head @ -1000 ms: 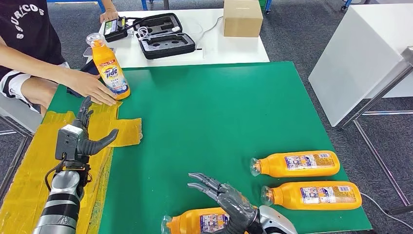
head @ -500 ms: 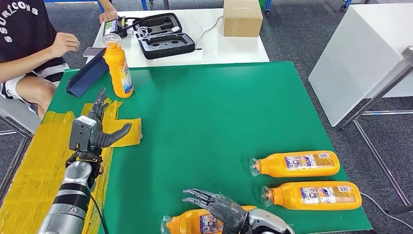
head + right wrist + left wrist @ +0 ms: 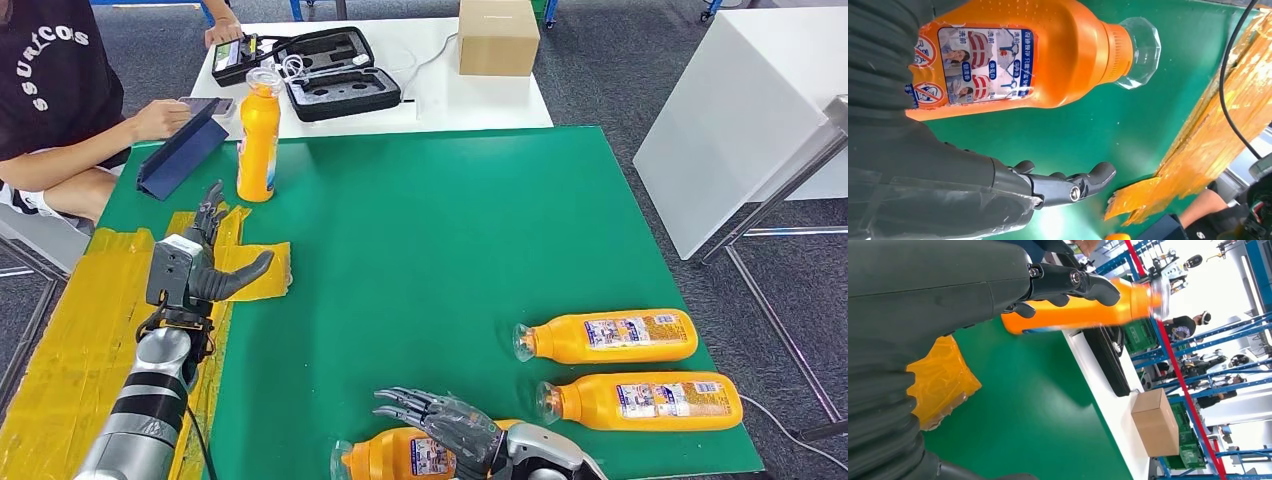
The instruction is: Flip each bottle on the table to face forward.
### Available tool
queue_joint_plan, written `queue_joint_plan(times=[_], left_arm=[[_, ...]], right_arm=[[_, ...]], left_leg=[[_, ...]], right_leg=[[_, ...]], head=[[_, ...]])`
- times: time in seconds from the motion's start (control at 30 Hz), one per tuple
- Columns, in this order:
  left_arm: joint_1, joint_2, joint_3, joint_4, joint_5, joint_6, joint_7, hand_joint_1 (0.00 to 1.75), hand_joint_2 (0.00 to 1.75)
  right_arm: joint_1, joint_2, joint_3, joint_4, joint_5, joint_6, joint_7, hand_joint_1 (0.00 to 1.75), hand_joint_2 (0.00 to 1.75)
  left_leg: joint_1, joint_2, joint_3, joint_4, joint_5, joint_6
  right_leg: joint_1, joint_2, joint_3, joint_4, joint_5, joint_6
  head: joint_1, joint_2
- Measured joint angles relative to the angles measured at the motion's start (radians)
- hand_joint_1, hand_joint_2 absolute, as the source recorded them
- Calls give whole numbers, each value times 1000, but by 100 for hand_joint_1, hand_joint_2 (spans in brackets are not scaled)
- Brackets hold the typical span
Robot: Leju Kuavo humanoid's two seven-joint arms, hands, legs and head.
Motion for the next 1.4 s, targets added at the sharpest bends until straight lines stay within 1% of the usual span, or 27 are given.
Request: queue_joint_plan(times=[0.2,0.3,0.37,0.43,0.5,0.57,0.67,0.9,1.03,1.17,1.3,1.4], left_arm=[[-7,0,-7,5,9,2,0,0,175],[-7,-1,-9,5,14,7,2,0,175],[-5,-1,-8,4,18,9,6,0,175],[2,-1,-8,0,23,9,14,0,175],[13,-4,-9,-8,24,6,21,0,175],[22,-7,-9,-15,25,1,25,0,175],[34,-8,-9,-21,25,-8,28,0,175],[51,-21,-13,-37,25,-20,29,0,175],[57,-24,-16,-42,25,-21,30,0,175],[62,-24,-18,-49,26,-21,32,0,175],[68,-29,-20,-54,25,-21,39,0,175],[69,-36,-25,-55,18,-17,48,0,175]], right_arm=[[-38,-12,17,24,3,0,44,0,175],[-68,-24,28,43,35,-18,97,0,175],[-94,-34,36,59,78,-52,151,0,175],[-137,-40,45,87,127,-87,216,0,175],[-193,-44,51,127,157,-101,268,0,175],[-241,-49,53,172,173,-101,297,0,175],[-296,-49,56,239,194,-102,319,0,175],[-378,3,67,388,244,-145,364,0,175],[-398,22,69,431,249,-150,368,0,175],[-414,47,70,475,284,-180,384,0,175],[-436,96,69,550,338,-245,402,0,175],[-451,145,55,611,354,-304,406,0,175]], left_leg=[[0,0,0,0,0,0],[0,0,0,0,0,0],[0,0,0,0,0,0],[0,1,1,0,0,0],[0,1,1,0,0,0],[-1,0,1,0,1,1],[0,0,2,1,1,1],[0,1,2,0,1,1],[0,2,5,0,1,1],[0,2,7,0,1,1],[0,5,10,0,1,1],[1,6,12,0,1,1]], right_leg=[[0,0,0,0,0,0],[0,0,0,0,0,0],[0,0,1,0,0,0],[0,1,1,0,0,0],[0,1,1,0,1,0],[0,1,2,0,1,1],[0,1,2,0,2,1],[0,1,2,0,2,1],[0,1,5,0,2,1],[0,1,7,0,3,0],[1,3,8,0,3,-1],[1,5,10,0,4,-1]], head=[[0,0],[0,0],[0,0],[0,0],[0,0],[0,0],[0,0],[0,0],[0,0],[0,0],[0,0],[0,0]])
